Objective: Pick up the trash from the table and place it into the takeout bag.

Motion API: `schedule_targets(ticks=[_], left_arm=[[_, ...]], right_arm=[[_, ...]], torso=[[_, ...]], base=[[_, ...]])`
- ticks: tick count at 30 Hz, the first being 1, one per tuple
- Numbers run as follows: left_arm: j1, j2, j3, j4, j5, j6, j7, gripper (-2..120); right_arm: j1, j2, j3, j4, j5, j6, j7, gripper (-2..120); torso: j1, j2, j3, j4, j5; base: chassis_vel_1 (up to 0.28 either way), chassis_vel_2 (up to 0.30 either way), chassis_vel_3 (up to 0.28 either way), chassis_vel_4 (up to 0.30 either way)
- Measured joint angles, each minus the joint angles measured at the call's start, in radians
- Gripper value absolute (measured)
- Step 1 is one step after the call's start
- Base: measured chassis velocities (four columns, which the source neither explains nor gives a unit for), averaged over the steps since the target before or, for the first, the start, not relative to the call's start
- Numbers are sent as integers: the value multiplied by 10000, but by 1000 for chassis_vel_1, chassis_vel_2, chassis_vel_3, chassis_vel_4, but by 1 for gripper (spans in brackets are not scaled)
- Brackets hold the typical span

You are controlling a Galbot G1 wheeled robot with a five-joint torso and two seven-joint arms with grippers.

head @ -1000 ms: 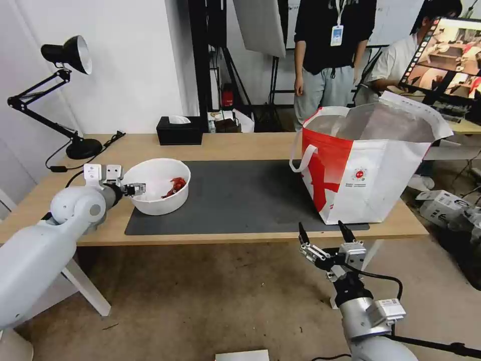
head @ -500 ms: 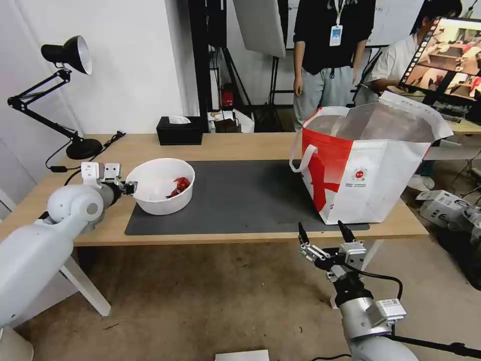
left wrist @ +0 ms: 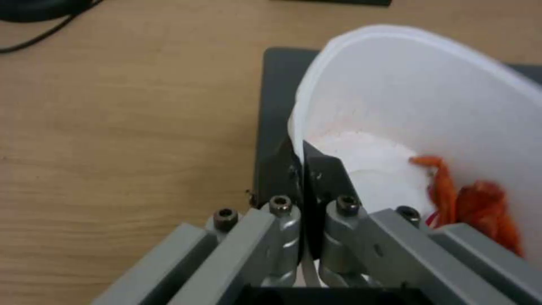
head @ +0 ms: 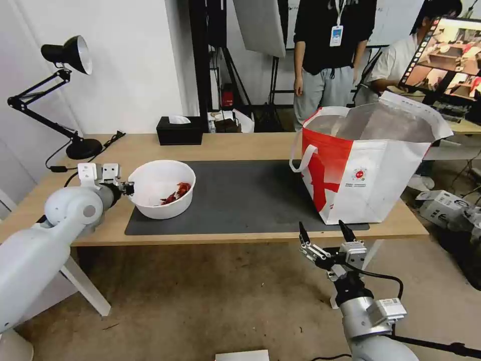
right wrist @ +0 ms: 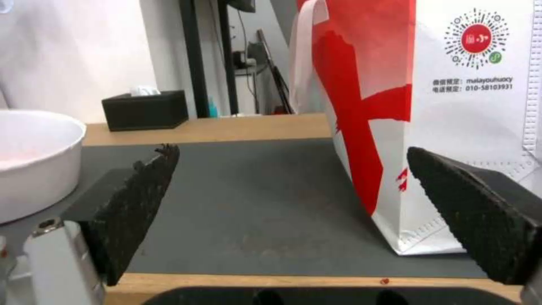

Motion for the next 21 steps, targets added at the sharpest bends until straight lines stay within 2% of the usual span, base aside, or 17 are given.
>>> schedule_targets(ticks=[1, 5, 6, 9, 10, 13, 14, 16, 21], left_arm=[[0, 0, 0, 0, 0, 0, 0, 0], [-204, 155, -318, -896, -1373, 148, -1054, 0], [-204, 155, -318, -896, -1373, 148, -1054, 0], [-585, 194, -315, -1365, -2365, 188, -1721, 0], [-585, 194, -315, -1365, -2365, 188, -1721, 0], [-1079, 83, -142, -1700, -3741, 229, -2774, 0], [-1079, 83, -142, -1700, -3741, 229, -2774, 0], [-1553, -64, 43, -1859, -4569, 225, -3377, 0], [-2441, -371, 482, -1981, -5349, 109, -3997, 0]], right_arm=[[0, 0, 0, 0, 0, 0, 0, 100], [22, -37, 9, -36, 2, 0, 13, 100], [22, -37, 9, -36, 2, 0, 13, 100], [57, -52, 12, -113, 8, 0, 39, 100], [57, -52, 12, -113, 8, 0, 39, 100], [95, -50, -5, -193, 12, -2, 95, 100], [95, -50, -5, -193, 12, -2, 95, 100], [121, -49, -2, -254, 14, -8, 175, 100], [133, -58, 32, -332, 16, -14, 238, 100]], torso=[[0, 0, 0, 0, 0], [0, 0, 0, 1, 1], [0, 0, 0, 1, 1], [0, 0, 0, 0, 1], [0, 0, 0, 0, 1], [0, 0, 0, 1, 0], [0, 0, 0, 1, 0], [0, 0, 0, 1, 0], [0, 0, 1, 1, 1]], base=[[0, 0, 0, 0], [0, 0, 0, 0], [0, 0, 0, 0], [0, 0, 0, 0], [0, 0, 0, 0], [0, 0, 0, 0], [0, 0, 0, 0], [0, 0, 0, 0], [0, 0, 0, 0]])
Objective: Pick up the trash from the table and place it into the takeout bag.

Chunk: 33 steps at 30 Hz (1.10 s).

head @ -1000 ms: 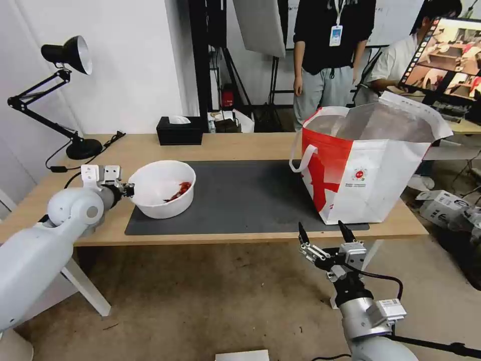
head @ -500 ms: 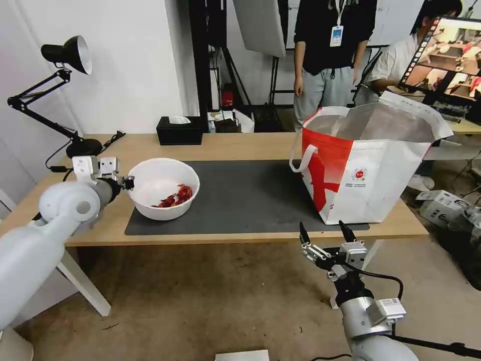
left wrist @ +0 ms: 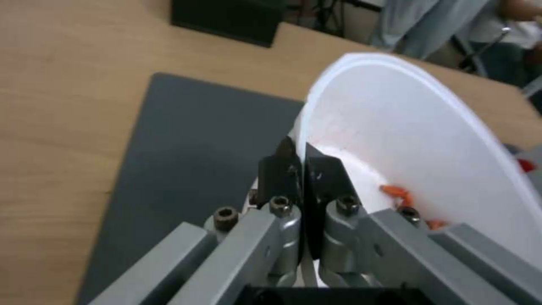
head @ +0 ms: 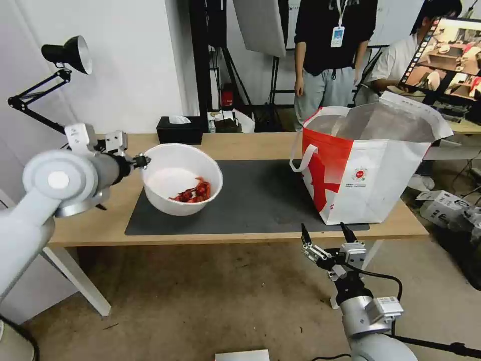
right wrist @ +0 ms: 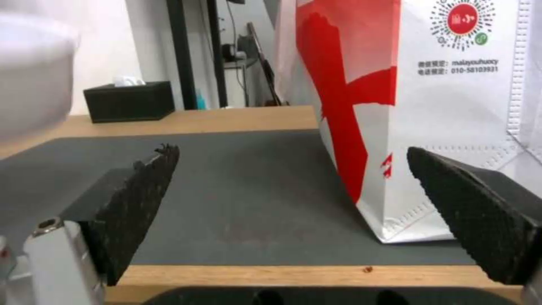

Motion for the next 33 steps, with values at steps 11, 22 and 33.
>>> schedule_targets(ticks=[11, 22, 33], left_arm=[[-4144, -1813, 2518, 627, -1605, -705, -1947, 0], [-7046, -4020, 4208, 2460, -1920, -867, -2394, 0], [-7933, -6488, 4693, 4669, -867, -874, -2062, 0]], right_arm=[[0, -25, 123, -139, 12, -18, 23, 100], [136, -14, 12, -248, 33, -42, 45, 100], [24, -14, 161, -140, 160, -53, 68, 100]], torso=[[2, -1, 1, -3, 2], [1, -1, 1, -1, 3], [1, -1, 0, 0, 0]], base=[[0, 0, 0, 0], [0, 0, 0, 0], [0, 0, 0, 0]])
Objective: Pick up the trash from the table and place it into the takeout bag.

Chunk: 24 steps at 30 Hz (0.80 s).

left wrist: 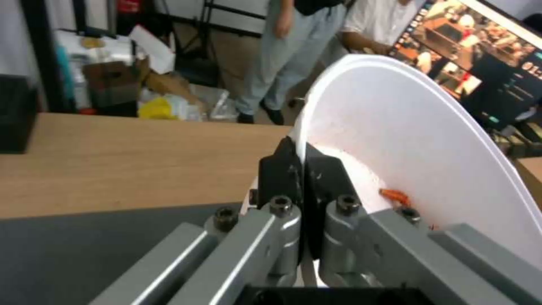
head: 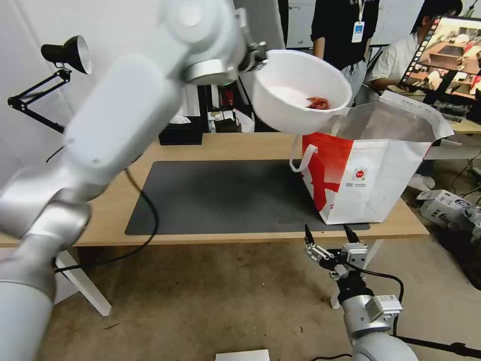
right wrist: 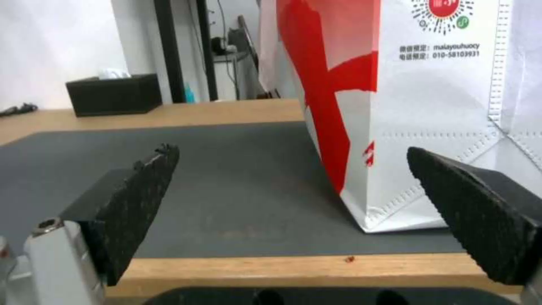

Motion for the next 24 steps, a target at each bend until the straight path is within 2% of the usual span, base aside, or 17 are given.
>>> schedule_targets(ticks=[3, 4, 7, 8, 10, 11, 12, 15, 16, 19, 20, 23, 24], left_arm=[[-41, -1133, -73, 788, 662, 8, 264, 0], [-41, -1133, -73, 788, 662, 8, 264, 0], [-76, -2096, -208, 1553, 1429, 35, 652, 0], [-76, -2096, -208, 1553, 1429, 35, 652, 0], [-62, -2619, -248, 2120, 2114, 31, 1157, 0], [-42, -2760, -159, 2341, 2494, -54, 1620, 0], [-42, -2760, -159, 2341, 2494, -54, 1620, 0], [176, -2820, 305, 2694, 3859, -365, 3095, 0], [176, -2820, 305, 2694, 3859, -365, 3095, 0], [554, -2788, 581, 2933, 5046, -935, 4248, 0], [554, -2788, 581, 2933, 5046, -935, 4248, 0], [784, -2762, 724, 3012, 5686, -1330, 4966, 0], [784, -2762, 724, 3012, 5686, -1330, 4966, 0]], right_arm=[[23, -16, -34, 79, 109, -71, 32, 100], [23, -16, -34, 79, 109, -71, 32, 100], [61, -3, -100, 100, 118, -84, 39, 100], [61, -3, -100, 100, 118, -84, 39, 100], [86, 25, -156, 132, 120, -86, 51, 100], [109, 33, -195, 162, 124, -91, 72, 100], [109, 33, -195, 162, 124, -91, 72, 100], [120, 42, -249, 275, 161, -124, 139, 100], [120, 42, -249, 275, 161, -124, 139, 100], [112, 73, -274, 318, 177, -130, 177, 100], [112, 73, -274, 318, 177, -130, 177, 100], [226, 99, -326, 302, 207, -150, 186, 100], [226, 99, -326, 302, 207, -150, 186, 100]], torso=[[0, 0, 0, -1, 3], [0, 0, 0, -1, 3], [0, 1, -2, -4, 3], [0, 1, -2, -4, 3], [0, 0, -1, -2, 3], [0, 1, -1, -4, 3], [0, 1, -1, -4, 3], [-1, 1, -1, -1, 0], [-1, 1, -1, -1, 0], [-1, 0, 0, 2, -1], [-1, 0, 0, 2, -1], [0, 1, -1, 2, -1], [0, 1, -1, 2, -1]], base=[[0, 0, 0, 0], [0, 0, 0, 0], [0, 0, 0, 0], [0, 0, 0, 0], [0, 0, 0, 0], [0, 0, 0, 0], [0, 0, 0, 0], [0, 0, 0, 0], [0, 0, 0, 0], [0, 0, 0, 0], [0, 0, 0, 0], [0, 0, 0, 0], [0, 0, 0, 0]])
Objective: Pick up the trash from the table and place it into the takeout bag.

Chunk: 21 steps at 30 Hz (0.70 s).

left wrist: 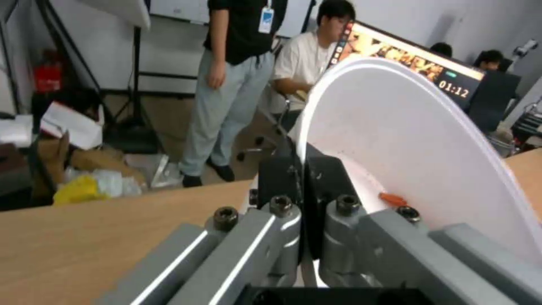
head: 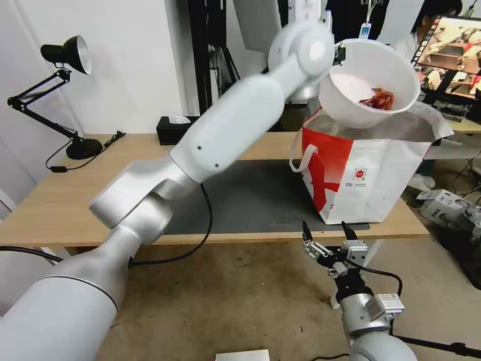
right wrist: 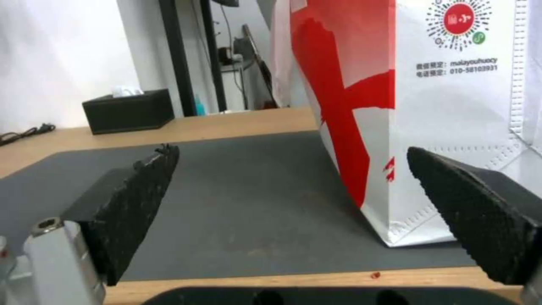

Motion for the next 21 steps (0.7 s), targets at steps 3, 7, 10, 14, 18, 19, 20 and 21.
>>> schedule_targets(ticks=[3, 7, 10, 14, 18, 19, 20, 21], left_arm=[[101, 17, 113, -15, 146, -34, 169, 0], [301, 32, 408, -161, 156, 2, 186, 0], [438, 38, 589, -231, 227, 19, 203, 0], [621, 48, 780, -395, 242, 230, 185, 0], [645, 61, 978, -473, -15, 616, 93, 0], [652, 66, 1066, -488, -104, 703, 77, 0], [678, 69, 1193, -510, -179, 805, 67, 0], [678, 69, 1193, -510, -179, 805, 67, 0]], right_arm=[[100, 0, -19, -37, 66, -26, 18, 100], [215, -2, -14, -92, 146, -41, 46, 100], [232, 12, 21, -105, 168, -42, 51, 100], [246, 69, 70, -138, 182, -42, 53, 100], [319, 139, 75, -208, 182, -42, 54, 100], [334, 154, 75, -216, 181, -42, 54, 100], [344, 170, 88, -221, 180, -42, 58, 100], [344, 170, 88, -221, 180, -42, 58, 100]], torso=[[0, 0, 0, -1, 0], [0, 0, 0, -2, 0], [0, 1, 0, -2, 0], [0, 0, 0, -2, 0], [-1, 1, 0, -2, 0], [-1, 1, 0, -2, 0], [0, 1, 0, -2, 0], [0, 1, 0, -2, 0]], base=[[0, 0, 0, 0], [0, 0, 0, 0], [0, 0, 0, 0], [0, 0, 0, 0], [0, 0, 0, 0], [0, 0, 0, 0], [0, 0, 0, 0], [0, 0, 0, 0]])
